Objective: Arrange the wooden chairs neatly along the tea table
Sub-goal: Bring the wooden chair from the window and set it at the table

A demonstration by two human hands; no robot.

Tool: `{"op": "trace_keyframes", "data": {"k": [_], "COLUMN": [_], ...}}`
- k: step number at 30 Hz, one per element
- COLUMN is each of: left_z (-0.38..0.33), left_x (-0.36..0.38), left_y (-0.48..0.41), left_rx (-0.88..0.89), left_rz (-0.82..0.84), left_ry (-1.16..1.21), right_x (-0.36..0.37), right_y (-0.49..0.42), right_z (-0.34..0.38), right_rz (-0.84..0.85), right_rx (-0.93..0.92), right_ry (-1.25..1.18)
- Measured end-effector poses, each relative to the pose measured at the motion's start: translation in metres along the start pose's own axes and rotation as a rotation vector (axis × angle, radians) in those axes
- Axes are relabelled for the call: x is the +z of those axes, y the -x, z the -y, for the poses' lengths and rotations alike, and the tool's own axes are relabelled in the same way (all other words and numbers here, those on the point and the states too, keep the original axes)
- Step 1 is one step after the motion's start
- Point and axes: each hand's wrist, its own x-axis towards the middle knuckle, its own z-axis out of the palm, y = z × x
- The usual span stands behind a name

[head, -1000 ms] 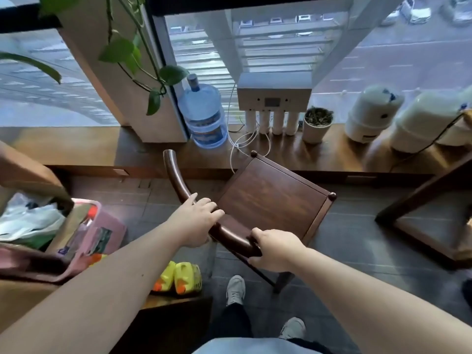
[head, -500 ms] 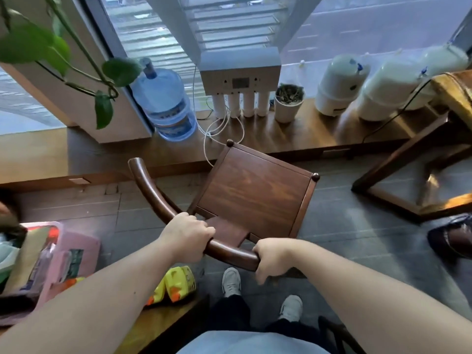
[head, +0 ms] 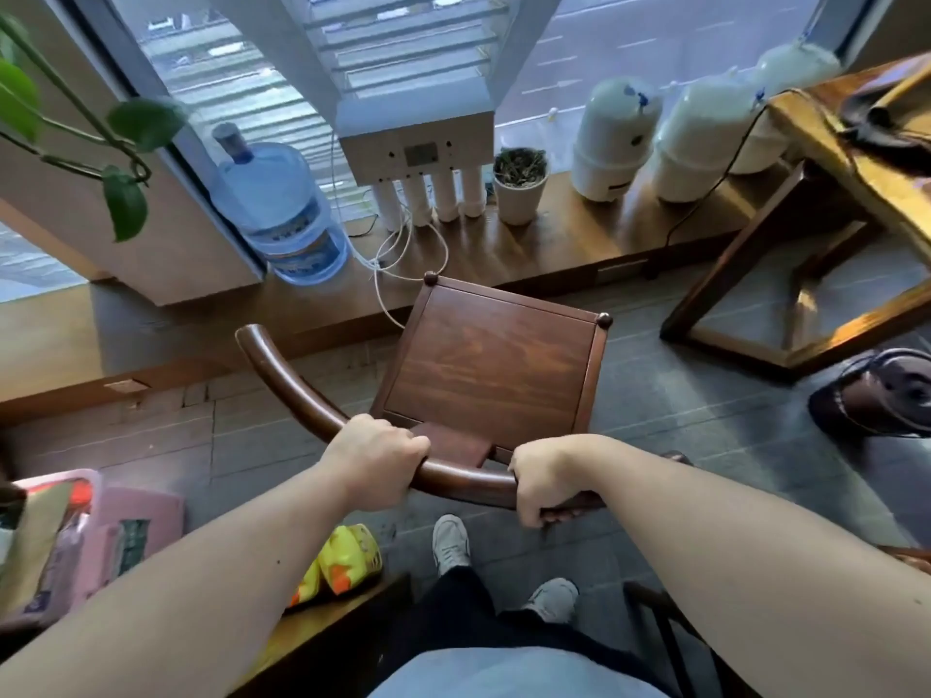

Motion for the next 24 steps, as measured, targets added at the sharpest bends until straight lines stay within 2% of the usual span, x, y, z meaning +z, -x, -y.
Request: {"op": "trace_keyframes", "data": {"k": [8, 16, 24], "left_z": [-0.069, -0.129, -0.165], "left_x": [-0.035, -0.068, -0.093], "left_y": [-0.042, -0.098, -0.151], "left_rx": [0.104, 0.310, 0.446], "left_rz": [-0.003, -0.032, -0.065], "left_ry": [-0.061, -0.151, -0.216], "right_x": [0.031, 0.067, 0.090], "right_y": [0.042, 0.082, 0.109], "right_z": [-0.071, -0.139, -0.184], "right_rz": [-0.100, -0.240, -0.406], "right_rx": [0.075, 0.145, 0.219], "right_ry": [-0.161, -0.320, -0.429]}}
